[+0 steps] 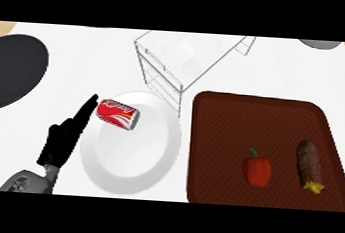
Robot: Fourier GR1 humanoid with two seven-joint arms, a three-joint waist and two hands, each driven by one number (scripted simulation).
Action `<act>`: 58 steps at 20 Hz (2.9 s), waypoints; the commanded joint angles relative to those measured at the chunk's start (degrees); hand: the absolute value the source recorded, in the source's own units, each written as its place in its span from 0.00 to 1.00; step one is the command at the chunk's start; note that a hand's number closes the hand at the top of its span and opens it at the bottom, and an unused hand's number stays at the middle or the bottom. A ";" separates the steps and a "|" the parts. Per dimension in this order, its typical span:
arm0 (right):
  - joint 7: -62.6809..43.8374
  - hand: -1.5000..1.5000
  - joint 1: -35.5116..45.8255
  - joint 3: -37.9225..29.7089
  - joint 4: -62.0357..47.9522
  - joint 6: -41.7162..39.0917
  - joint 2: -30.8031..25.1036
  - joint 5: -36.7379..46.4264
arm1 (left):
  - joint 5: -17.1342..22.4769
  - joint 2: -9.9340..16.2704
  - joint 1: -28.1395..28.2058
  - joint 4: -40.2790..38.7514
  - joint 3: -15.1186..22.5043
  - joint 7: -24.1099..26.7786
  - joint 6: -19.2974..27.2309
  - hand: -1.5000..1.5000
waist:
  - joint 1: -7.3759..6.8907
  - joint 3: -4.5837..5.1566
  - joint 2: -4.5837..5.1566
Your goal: Pick the bell pepper from the tray and place it in the tiered shelf
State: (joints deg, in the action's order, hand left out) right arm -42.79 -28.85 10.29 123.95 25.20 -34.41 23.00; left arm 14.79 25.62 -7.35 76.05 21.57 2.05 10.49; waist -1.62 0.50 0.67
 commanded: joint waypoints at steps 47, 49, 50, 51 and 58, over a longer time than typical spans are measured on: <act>-42.10 0.00 34.42 6.87 -29.80 -43.80 34.29 42.14 | -1.78 -0.83 4.94 0.73 -2.41 -0.83 -1.99 0.50 | 1.22 -0.41 -0.65; -38.03 0.00 34.23 5.01 -33.17 -41.61 34.33 42.13 | -1.26 -1.29 3.70 0.11 -2.73 -1.62 -3.26 0.50 | 1.40 -0.45 -0.54; -39.18 0.00 35.09 3.32 -30.43 -45.39 34.34 41.32 | -1.59 -1.21 3.77 1.35 -2.81 -2.72 -2.36 0.50 | 1.49 -0.45 -0.66; -38.98 0.00 35.61 3.52 -32.18 -44.25 34.35 41.78 | -2.25 -1.87 2.50 -0.63 -3.12 -1.98 -1.93 0.50 | 1.57 -0.44 -0.54; -38.10 1.00 36.64 5.55 -35.52 -40.80 34.40 40.10 | -2.32 -1.23 4.62 0.10 -4.12 -0.70 -4.21 0.50 | 1.13 -0.47 -0.60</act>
State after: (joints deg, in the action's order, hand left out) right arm -68.47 6.00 12.97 91.77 -14.77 -0.18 63.57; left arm 12.29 24.03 -4.16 77.78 18.15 -0.28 8.21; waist -0.32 0.24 -0.55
